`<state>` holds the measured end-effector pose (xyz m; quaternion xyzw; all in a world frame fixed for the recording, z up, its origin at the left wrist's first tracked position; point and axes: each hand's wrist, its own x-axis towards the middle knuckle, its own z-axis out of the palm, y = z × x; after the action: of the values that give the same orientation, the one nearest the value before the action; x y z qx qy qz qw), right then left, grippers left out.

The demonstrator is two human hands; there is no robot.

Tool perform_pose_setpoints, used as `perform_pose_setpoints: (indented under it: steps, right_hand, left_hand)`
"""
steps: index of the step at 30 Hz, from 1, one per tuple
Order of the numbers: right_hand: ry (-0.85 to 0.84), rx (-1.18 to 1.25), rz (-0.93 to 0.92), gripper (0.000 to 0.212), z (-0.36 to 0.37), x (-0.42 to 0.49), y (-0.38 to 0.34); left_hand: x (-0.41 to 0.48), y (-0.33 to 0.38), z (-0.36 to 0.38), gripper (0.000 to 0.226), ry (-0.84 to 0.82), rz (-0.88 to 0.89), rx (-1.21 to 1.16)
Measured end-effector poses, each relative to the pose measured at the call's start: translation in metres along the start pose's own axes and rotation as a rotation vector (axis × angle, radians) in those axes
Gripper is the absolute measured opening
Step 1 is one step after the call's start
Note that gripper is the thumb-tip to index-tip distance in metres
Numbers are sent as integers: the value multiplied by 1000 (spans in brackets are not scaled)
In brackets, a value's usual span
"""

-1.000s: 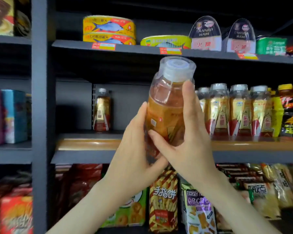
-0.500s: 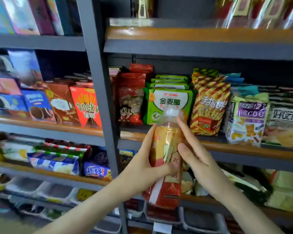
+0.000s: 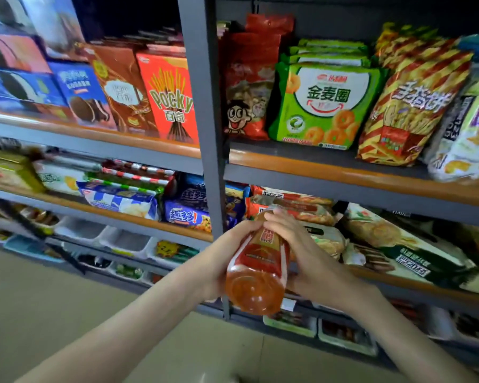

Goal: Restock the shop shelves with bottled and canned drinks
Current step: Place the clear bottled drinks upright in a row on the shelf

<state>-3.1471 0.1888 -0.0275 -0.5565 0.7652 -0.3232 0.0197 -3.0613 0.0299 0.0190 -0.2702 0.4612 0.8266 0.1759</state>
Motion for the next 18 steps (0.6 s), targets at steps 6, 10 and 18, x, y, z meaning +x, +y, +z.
perform_pose_setpoints:
  steps: [6, 10, 18]
  right_hand:
    - [31, -149, -13, 79, 15, 5, 2]
    - [-38, -73, 65, 88, 18, 8, 5]
    - [136, 440, 582, 82, 9, 4, 7]
  left_hand:
    - [-3, 18, -11, 50, 43, -163, 4]
    - [5, 11, -21, 64, 28, -172, 178]
    - [11, 8, -37, 72, -106, -22, 609]
